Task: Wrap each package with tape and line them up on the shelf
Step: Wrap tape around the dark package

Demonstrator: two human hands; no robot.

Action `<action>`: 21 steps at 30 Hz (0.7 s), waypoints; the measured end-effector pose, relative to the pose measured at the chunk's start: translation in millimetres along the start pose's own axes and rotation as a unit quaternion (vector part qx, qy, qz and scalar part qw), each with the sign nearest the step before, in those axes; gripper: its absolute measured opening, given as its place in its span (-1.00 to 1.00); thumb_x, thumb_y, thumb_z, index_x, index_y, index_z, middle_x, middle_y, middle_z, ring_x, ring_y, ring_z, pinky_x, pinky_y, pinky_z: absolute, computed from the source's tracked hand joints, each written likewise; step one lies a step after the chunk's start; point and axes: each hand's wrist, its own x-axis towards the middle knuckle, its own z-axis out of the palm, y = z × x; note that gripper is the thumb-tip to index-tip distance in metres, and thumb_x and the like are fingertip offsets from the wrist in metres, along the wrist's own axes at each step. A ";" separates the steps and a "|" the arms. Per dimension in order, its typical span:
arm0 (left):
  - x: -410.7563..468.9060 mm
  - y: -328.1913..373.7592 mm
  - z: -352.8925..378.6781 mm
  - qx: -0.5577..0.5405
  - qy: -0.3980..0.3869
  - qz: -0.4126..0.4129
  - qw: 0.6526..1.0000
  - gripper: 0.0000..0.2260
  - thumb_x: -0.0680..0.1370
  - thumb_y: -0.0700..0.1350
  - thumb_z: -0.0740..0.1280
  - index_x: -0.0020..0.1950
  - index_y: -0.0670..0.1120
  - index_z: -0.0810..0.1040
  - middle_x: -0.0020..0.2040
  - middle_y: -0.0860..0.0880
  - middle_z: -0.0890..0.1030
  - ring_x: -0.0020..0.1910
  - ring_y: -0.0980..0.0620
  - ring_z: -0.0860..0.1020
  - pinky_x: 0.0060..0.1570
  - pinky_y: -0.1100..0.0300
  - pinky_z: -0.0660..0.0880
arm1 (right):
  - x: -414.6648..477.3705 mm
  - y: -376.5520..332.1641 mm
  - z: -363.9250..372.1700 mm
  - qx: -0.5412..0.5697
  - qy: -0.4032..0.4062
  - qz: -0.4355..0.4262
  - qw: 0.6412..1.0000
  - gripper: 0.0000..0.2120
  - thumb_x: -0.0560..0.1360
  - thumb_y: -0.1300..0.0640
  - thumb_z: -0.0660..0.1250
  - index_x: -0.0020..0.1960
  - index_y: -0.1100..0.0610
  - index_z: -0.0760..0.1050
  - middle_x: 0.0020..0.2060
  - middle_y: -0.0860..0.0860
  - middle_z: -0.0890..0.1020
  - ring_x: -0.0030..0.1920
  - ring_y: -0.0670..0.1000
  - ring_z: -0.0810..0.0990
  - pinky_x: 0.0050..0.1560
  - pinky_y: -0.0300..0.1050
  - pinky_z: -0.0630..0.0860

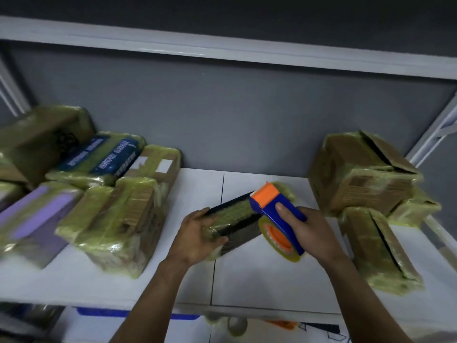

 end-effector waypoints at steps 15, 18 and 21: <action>-37.8 -20.6 -6.4 -0.191 -0.113 -0.015 0.975 -0.16 0.24 0.26 0.65 0.43 0.43 0.32 0.40 0.45 0.36 0.47 0.32 0.31 0.47 0.17 0.35 | 36.4 -48.8 38.7 -0.094 -0.164 -0.032 0.981 -0.39 0.49 -0.42 0.31 -0.21 0.16 0.63 -0.37 0.03 0.70 -0.37 -0.01 0.68 -0.20 -0.07 0.50; -43.8 -18.1 3.5 -0.263 -0.086 -0.028 0.960 -0.15 0.28 0.15 0.68 0.49 0.24 0.36 0.36 0.28 0.52 0.36 0.25 0.47 0.34 0.16 0.50 | 41.0 -55.6 39.3 -0.132 -0.177 -0.049 0.974 -0.29 0.48 -0.46 0.30 -0.18 0.24 0.64 -0.36 0.07 0.70 -0.35 0.05 0.69 -0.21 -0.07 0.49; -46.9 -6.7 10.5 -0.294 -0.069 -0.009 0.953 -0.21 0.33 0.06 0.67 0.48 0.22 0.39 0.33 0.23 0.56 0.34 0.20 0.51 0.26 0.26 0.52 | 40.7 -58.9 43.1 -0.155 -0.178 -0.066 0.970 -0.28 0.42 -0.51 0.30 -0.25 0.19 0.62 -0.40 0.04 0.68 -0.39 0.00 0.67 -0.26 -0.12 0.47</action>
